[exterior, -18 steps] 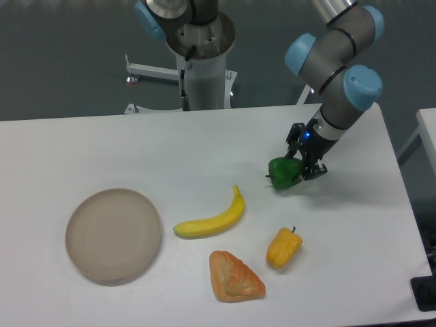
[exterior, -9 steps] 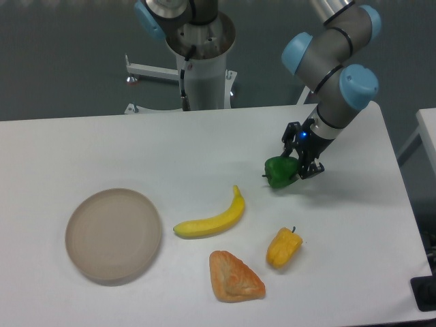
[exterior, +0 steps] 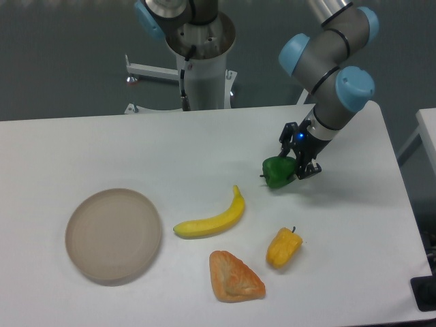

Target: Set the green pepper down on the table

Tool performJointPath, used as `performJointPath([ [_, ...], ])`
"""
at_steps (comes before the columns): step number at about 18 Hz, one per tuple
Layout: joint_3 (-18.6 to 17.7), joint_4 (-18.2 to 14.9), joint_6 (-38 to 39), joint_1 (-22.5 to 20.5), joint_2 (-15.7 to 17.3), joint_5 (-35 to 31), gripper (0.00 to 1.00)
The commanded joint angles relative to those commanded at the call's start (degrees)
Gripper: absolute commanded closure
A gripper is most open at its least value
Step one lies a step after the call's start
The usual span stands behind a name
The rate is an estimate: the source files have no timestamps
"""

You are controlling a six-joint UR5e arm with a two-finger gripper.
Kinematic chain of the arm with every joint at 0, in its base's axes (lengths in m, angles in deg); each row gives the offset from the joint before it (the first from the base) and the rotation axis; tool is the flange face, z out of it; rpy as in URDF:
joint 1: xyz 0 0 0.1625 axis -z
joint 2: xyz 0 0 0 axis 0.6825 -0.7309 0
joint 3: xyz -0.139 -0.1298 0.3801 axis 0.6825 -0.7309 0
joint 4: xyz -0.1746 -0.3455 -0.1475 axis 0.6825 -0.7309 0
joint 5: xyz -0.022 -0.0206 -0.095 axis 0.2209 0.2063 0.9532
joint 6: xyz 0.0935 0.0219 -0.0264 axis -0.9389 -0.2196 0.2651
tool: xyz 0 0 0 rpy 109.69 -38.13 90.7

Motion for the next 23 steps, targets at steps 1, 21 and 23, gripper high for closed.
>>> performJointPath([
  [1,0.0,0.0,0.0,0.0,0.0,0.0,0.66],
  [21,-0.4,0.2,0.6,0.0,-0.1,0.0,0.58],
  [23,-0.4,0.2,1.0,0.0,-0.1,0.0,0.56],
])
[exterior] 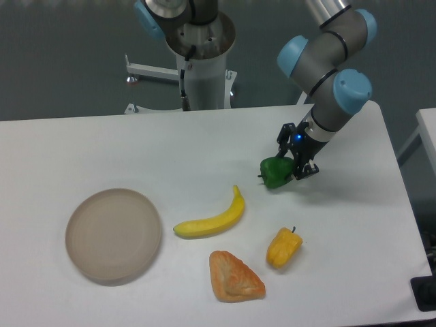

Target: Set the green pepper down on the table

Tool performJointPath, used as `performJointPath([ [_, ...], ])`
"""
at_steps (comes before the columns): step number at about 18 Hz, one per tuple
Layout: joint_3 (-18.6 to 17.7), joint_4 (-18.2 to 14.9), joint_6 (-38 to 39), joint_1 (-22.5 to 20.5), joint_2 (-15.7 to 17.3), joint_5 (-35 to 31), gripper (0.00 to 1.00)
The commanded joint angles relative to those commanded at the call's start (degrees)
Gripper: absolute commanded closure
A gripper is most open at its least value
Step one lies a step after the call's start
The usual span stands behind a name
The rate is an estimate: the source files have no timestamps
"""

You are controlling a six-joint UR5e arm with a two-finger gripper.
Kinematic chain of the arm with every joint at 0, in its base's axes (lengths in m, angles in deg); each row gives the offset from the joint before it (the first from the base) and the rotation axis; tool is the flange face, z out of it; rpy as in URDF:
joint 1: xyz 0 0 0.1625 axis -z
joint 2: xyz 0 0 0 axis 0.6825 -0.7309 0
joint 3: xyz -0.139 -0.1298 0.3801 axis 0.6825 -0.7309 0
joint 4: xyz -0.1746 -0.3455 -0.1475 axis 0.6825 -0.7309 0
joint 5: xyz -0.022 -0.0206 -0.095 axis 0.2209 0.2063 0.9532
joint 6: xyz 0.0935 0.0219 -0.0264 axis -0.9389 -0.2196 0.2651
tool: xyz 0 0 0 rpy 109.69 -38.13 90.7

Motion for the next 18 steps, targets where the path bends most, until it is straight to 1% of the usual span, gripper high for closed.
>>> performJointPath([
  [2,0.1,0.0,0.0,0.0,0.0,0.0,0.49],
  [6,0.1,0.0,0.1,0.0,0.0,0.0,0.39],
  [12,0.3,0.0,0.1,0.0,0.0,0.1,0.1],
  [14,0.7,0.0,0.1,0.0,0.0,0.1,0.02],
  [15,0.8,-0.1,0.1,0.0,0.1,0.1,0.0],
  [18,2.1,-0.4,0.0,-0.1,0.1,-0.1,0.0],
])
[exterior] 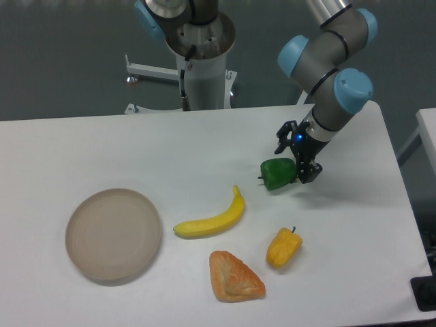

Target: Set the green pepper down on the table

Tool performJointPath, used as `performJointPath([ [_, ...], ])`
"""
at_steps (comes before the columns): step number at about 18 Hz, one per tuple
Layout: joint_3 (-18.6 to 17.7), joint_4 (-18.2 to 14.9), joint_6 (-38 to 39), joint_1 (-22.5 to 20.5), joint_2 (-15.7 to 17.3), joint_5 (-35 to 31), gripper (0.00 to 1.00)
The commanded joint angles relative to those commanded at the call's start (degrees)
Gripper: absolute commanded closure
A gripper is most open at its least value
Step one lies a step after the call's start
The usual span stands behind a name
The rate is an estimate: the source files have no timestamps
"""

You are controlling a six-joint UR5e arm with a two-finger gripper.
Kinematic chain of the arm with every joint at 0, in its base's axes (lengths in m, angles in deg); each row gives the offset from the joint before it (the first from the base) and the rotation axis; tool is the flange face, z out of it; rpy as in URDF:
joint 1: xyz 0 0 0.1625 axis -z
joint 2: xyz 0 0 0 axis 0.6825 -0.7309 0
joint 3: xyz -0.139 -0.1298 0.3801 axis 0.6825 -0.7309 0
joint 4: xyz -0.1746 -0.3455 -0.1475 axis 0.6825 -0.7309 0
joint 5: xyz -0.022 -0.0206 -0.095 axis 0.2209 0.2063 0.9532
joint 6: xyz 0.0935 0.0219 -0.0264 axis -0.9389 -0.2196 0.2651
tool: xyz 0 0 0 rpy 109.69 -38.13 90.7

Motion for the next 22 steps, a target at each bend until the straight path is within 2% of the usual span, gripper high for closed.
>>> performJointPath([
  [3,3.2,-0.2,0.0,0.0,0.0,-0.1,0.0],
  [6,4.6,0.5,0.1,0.0,-0.1,-0.2,0.0],
  [11,8.5,1.0,0.5,0.9,-1.1,-4.8,0.0],
  [16,12.7,1.6,5.9,1.9,-2.7,-5.0,0.0],
  [18,13.5,1.8,6.1,2.1,-2.9,-5.3,0.0],
  [22,13.6,4.9,7.7,4.4,-3.7,-9.8,0.0],
])
